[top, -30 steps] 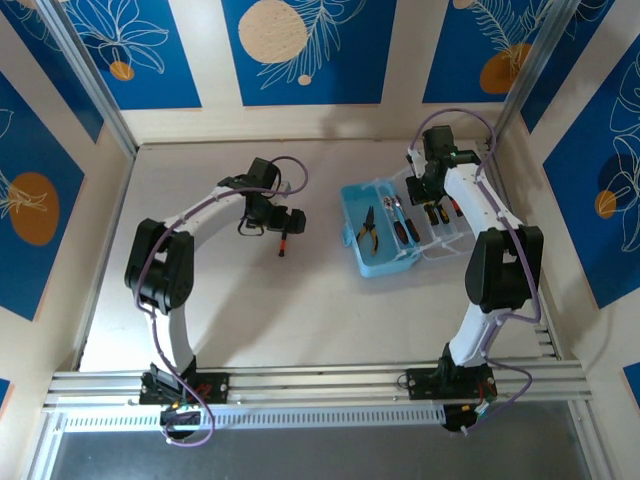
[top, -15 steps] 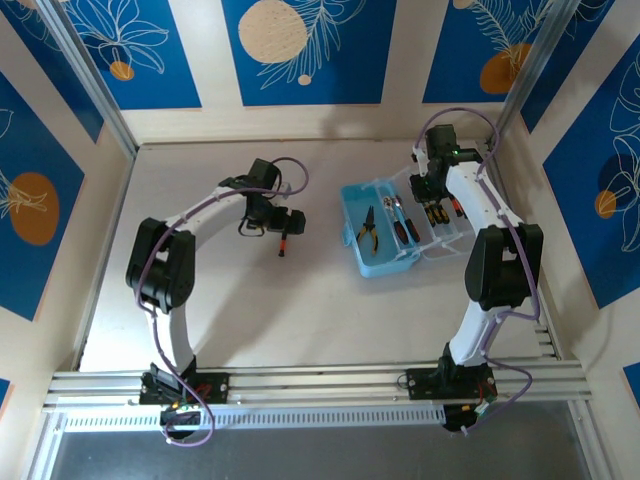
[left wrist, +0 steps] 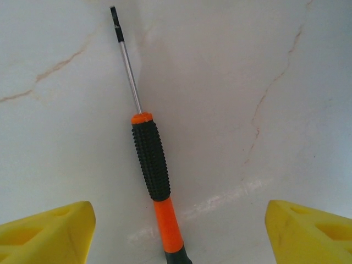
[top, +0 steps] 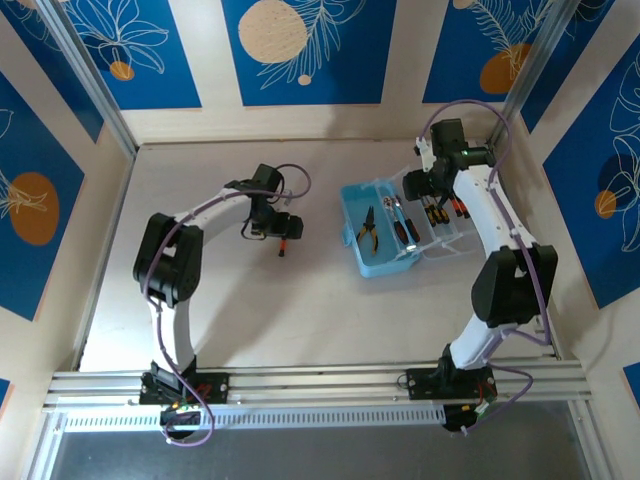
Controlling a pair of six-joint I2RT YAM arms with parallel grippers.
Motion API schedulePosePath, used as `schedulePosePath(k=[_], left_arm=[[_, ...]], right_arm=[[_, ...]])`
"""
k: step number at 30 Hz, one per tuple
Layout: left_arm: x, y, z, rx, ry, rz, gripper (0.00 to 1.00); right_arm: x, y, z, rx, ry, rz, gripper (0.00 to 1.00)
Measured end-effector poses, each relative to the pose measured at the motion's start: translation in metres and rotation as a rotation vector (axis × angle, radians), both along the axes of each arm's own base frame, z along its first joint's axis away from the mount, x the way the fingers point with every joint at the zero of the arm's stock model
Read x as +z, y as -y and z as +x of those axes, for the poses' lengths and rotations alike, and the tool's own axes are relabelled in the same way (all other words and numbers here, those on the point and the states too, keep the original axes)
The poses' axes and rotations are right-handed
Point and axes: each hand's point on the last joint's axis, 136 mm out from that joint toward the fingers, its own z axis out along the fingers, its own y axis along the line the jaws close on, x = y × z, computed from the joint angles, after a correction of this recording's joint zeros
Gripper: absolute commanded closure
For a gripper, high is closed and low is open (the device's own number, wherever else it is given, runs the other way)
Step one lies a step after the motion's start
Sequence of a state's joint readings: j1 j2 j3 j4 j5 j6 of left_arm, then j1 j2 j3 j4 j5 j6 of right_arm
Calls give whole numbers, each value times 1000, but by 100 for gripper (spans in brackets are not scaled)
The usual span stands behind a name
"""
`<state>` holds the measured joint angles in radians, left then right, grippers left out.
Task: Pack the tool kit
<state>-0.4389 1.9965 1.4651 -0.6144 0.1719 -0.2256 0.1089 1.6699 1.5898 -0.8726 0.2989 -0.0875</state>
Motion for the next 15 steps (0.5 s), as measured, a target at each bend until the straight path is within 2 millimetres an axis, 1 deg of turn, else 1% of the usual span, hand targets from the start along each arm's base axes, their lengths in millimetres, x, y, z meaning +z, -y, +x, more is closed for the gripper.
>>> schedulePosePath(k=[2, 3, 5, 8, 11, 13, 15], left_arm=[[-5, 2, -2, -7, -9, 5, 35], [-7, 3, -3, -10, -14, 9, 38], [-14, 3, -5, -14, -27, 20, 44], [-28, 0, -7, -14, -49, 55, 55], [-28, -4, -4, -5, -43, 77, 67], [-30, -7, -3, -3, -40, 100, 78], [-31, -10, -2, 4, -36, 113, 84]], right_arm=[[10, -7, -3, 10, 22, 22, 4], [13, -10, -5, 14, 31, 32, 0], [16, -15, -6, 19, 37, 48, 1], [14, -18, -8, 20, 28, 63, 1], [9, -20, -11, 18, 11, 74, 1], [9, -22, -12, 20, 8, 84, 1], [10, -23, -12, 22, 9, 91, 1]])
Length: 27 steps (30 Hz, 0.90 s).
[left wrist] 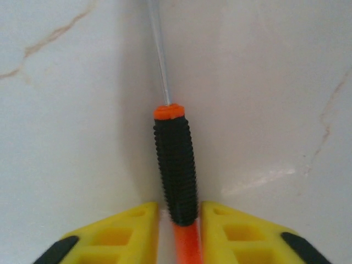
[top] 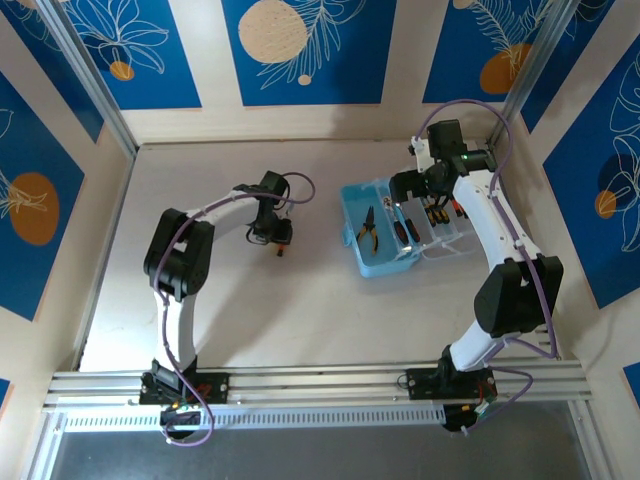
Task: Pack the tool kit
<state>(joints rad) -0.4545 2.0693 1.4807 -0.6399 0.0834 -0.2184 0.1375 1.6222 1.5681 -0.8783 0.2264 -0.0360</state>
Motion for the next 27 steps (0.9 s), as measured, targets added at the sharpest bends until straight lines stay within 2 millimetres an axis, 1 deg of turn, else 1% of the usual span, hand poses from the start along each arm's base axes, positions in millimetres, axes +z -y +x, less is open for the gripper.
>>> schedulePosePath(k=[2, 7, 10, 12, 14, 16, 18, 19, 22, 23, 24, 27], left_arm=[[0, -1, 0, 3, 2, 7, 90], [3, -1, 0, 0, 4, 2, 99], [7, 8, -6, -13, -14, -47, 100], [17, 17, -10, -25, -19, -96, 100], [36, 26, -12, -37, -2, -158, 100], [64, 37, -11, -50, 33, -245, 100], [97, 51, -10, -65, 80, -353, 100], [117, 61, -10, -76, 107, -425, 100], [168, 85, -8, -105, 175, -632, 100], [182, 92, -8, -112, 190, -698, 100], [193, 99, -9, -120, 199, -764, 100], [213, 116, -12, -134, 190, -899, 100]], right_arm=[[3, -1, -1, 1, 6, 10, 1], [14, -8, -5, 11, 28, 54, 1], [18, -14, -8, 22, 31, 96, 1], [19, -20, -11, 29, 31, 139, 1], [22, -26, -14, 35, 35, 195, 1], [28, -35, -17, 43, 48, 269, 1], [35, -43, -18, 49, 63, 345, 1], [38, -49, -19, 55, 70, 388, 1], [47, -66, -20, 75, 84, 509, 1], [49, -73, -19, 84, 84, 544, 1], [52, -82, -19, 97, 86, 583, 1], [61, -110, -21, 142, 85, 669, 0]])
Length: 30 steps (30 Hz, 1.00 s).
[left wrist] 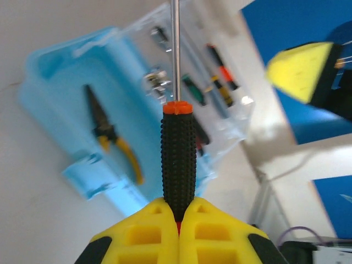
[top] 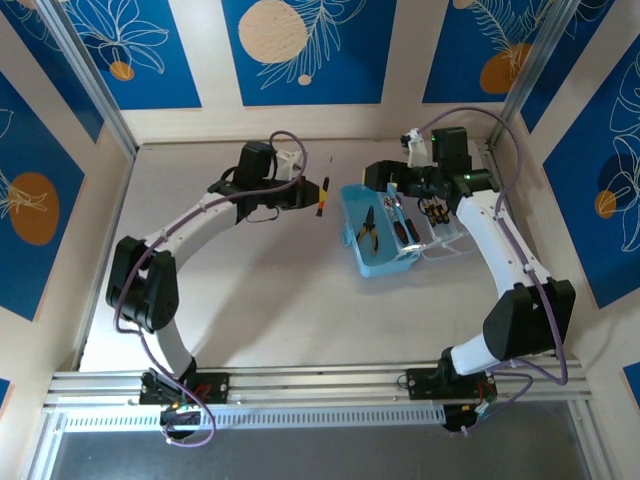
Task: Pack the tool kit
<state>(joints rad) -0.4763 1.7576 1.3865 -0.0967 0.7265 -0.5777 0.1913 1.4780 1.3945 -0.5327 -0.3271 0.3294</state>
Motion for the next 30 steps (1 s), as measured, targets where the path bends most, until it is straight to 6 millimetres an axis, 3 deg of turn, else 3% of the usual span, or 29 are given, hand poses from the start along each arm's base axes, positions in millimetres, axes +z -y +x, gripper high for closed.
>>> schedulePosePath(k=[3, 7, 9, 13, 16, 23, 24, 26, 29, 30], left_arm=[[13, 13, -6, -30, -10, -73, 100], [30, 26, -13, -69, 3, -138, 100], [35, 29, -15, -78, 3, -159, 100], [42, 32, -17, -90, 4, -190, 100], [42, 33, -17, -89, -6, -200, 100], [45, 34, -17, -90, -2, -216, 100], [46, 34, -17, -91, 0, -217, 92], [45, 34, -16, -93, 8, -213, 60], [37, 32, -17, -91, 13, -177, 3], [30, 30, -15, -77, 13, -141, 0]], right_arm=[[9, -26, -1, 44, 14, 64, 8], [6, -48, 5, 65, -11, 106, 19], [0, -53, 10, 63, -31, 112, 24], [-9, -61, 13, 57, -63, 123, 47], [-4, -66, 13, 61, -58, 137, 65], [9, -73, 13, 74, -41, 170, 94], [9, -73, 13, 75, -41, 173, 99], [9, -72, 13, 74, -48, 178, 100], [7, -63, 16, 65, -39, 154, 100], [6, -54, 20, 49, -36, 139, 100]])
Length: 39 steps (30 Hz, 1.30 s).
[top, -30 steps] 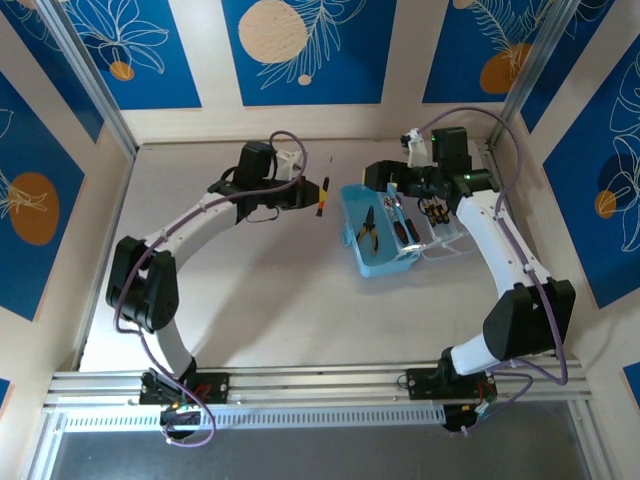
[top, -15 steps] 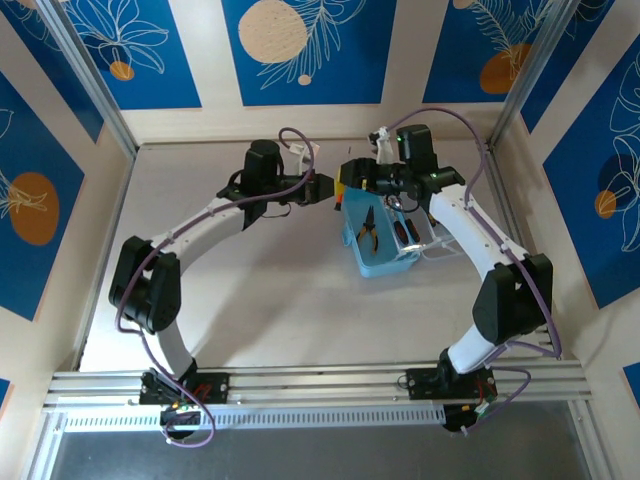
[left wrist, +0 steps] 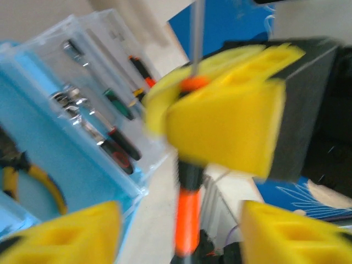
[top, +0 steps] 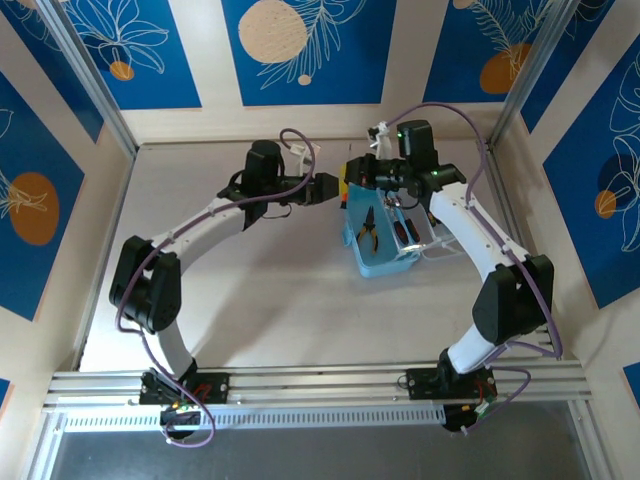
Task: Pack the tool kit
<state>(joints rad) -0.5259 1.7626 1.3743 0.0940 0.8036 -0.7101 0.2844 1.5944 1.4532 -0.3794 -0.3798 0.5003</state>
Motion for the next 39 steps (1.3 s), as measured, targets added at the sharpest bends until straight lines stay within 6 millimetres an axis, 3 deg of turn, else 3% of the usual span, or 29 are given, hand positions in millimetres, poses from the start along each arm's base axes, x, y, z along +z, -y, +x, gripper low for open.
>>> schedulePosePath(k=[2, 7, 10, 13, 15, 19, 25, 28, 39], left_arm=[[-16, -8, 7, 49, 8, 96, 0], [-55, -54, 33, 215, 66, 444, 0], [-81, -85, 44, 278, 71, 627, 0], [-115, -108, 45, 293, 34, 777, 0], [-133, -115, 42, 280, 5, 842, 0], [-149, -121, 38, 266, -28, 890, 0], [-149, -123, 37, 261, -21, 902, 0], [-149, -123, 38, 260, -18, 906, 0], [-161, -123, 38, 247, -32, 924, 0]], right_arm=[[-2, 28, 10, -49, 12, -49, 100], [-2, 132, 33, -247, 68, -323, 100], [-9, 191, 34, -357, 50, -509, 100], [-20, 236, 35, -416, 6, -702, 100], [-30, 252, 41, -420, -21, -810, 100], [-66, 270, 54, -361, -93, -977, 100], [-113, 271, 59, -235, -170, -1105, 100], [-123, 268, 60, -200, -181, -1120, 100], [-124, 263, 61, -174, -171, -1129, 97]])
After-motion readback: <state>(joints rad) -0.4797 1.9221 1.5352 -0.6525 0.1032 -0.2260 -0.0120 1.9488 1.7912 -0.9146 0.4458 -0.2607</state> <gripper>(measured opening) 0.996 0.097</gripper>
